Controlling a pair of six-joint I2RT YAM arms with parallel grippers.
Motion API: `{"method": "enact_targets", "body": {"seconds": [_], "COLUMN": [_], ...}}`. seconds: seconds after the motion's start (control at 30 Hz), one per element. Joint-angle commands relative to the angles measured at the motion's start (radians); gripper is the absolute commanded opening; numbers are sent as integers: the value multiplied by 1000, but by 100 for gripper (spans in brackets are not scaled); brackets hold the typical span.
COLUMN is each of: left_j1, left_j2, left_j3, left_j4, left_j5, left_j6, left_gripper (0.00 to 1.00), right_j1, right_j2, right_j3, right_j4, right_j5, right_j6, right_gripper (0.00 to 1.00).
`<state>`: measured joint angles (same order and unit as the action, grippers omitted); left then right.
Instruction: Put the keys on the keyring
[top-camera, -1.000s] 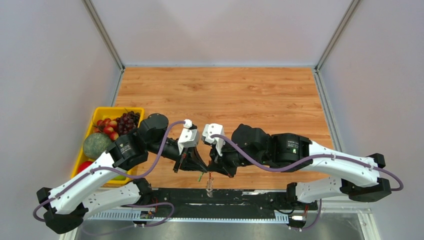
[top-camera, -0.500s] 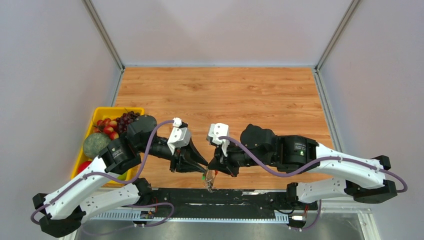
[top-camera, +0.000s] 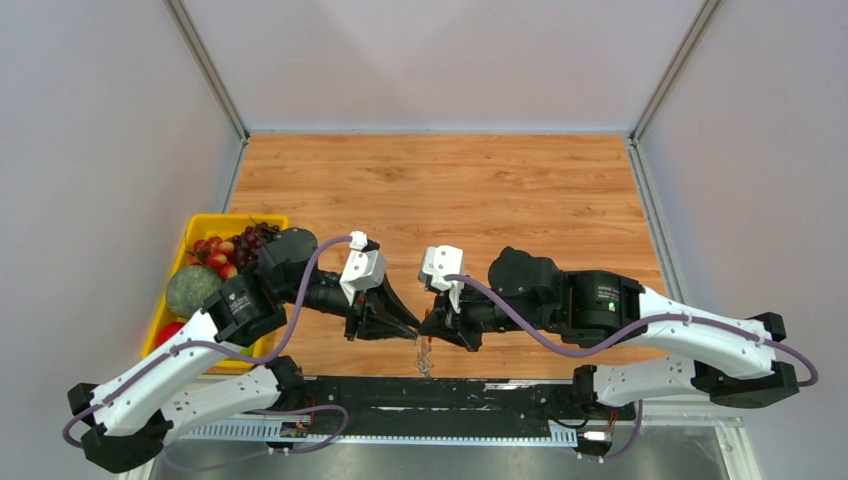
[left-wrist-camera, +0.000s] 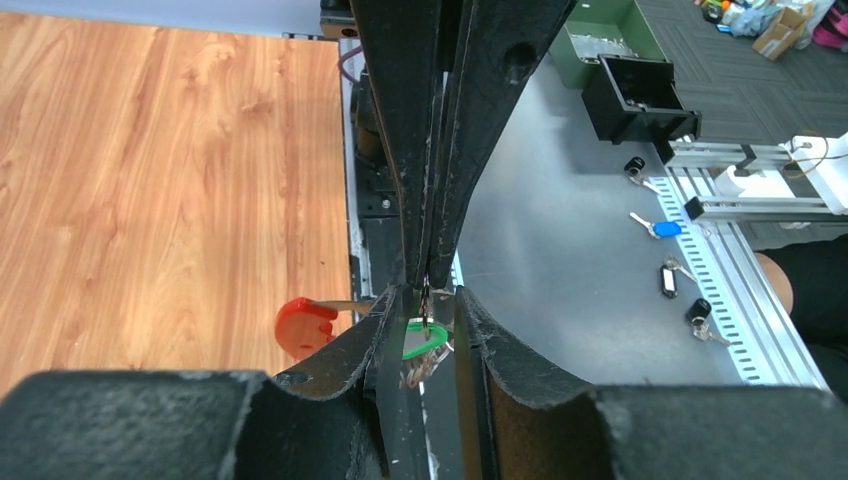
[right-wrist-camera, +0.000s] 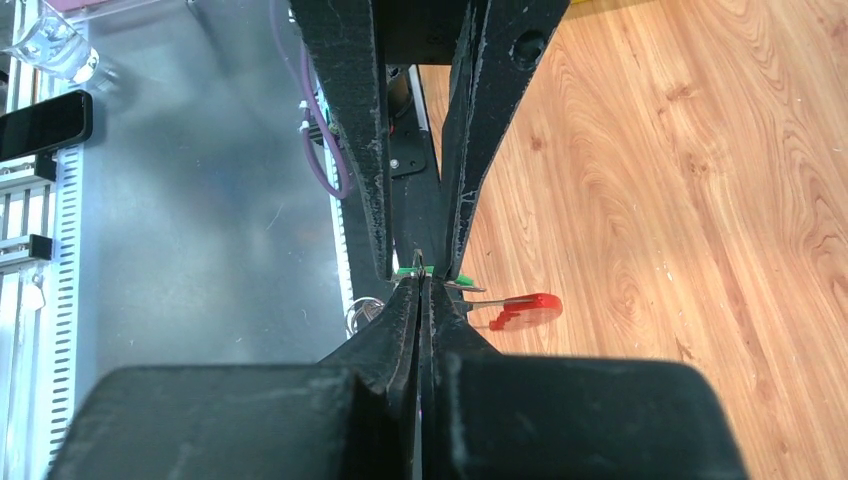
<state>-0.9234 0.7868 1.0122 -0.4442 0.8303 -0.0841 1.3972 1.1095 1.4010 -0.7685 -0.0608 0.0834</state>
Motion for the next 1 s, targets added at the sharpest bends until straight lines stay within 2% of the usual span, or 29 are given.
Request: {"method": "enact_targets", "body": {"seconds": [0.0,0.37,0.7,0.97], "left_j1": [-4,-4,-4,-3], "left_j2": [3,5,11,10], "left_j3": [-3,-1,-2,-6], "left_j4": [4,-9,-7,1], "left_j5": [-19,-42,-31,-27], "left_j6": [4,8,7,4], "left_gripper": [33,26,3,0], "right_j1": [-1,-1,0,4], "right_j2": [-37,-46,-58,-92], "right_j3": [10,14,17,-2], "right_j4": [61,56,65,132], "right_j5": [18,23,39,54], "right_j6": [-16,-21,-25,-53], "right_gripper": [0,0,0,0]}}
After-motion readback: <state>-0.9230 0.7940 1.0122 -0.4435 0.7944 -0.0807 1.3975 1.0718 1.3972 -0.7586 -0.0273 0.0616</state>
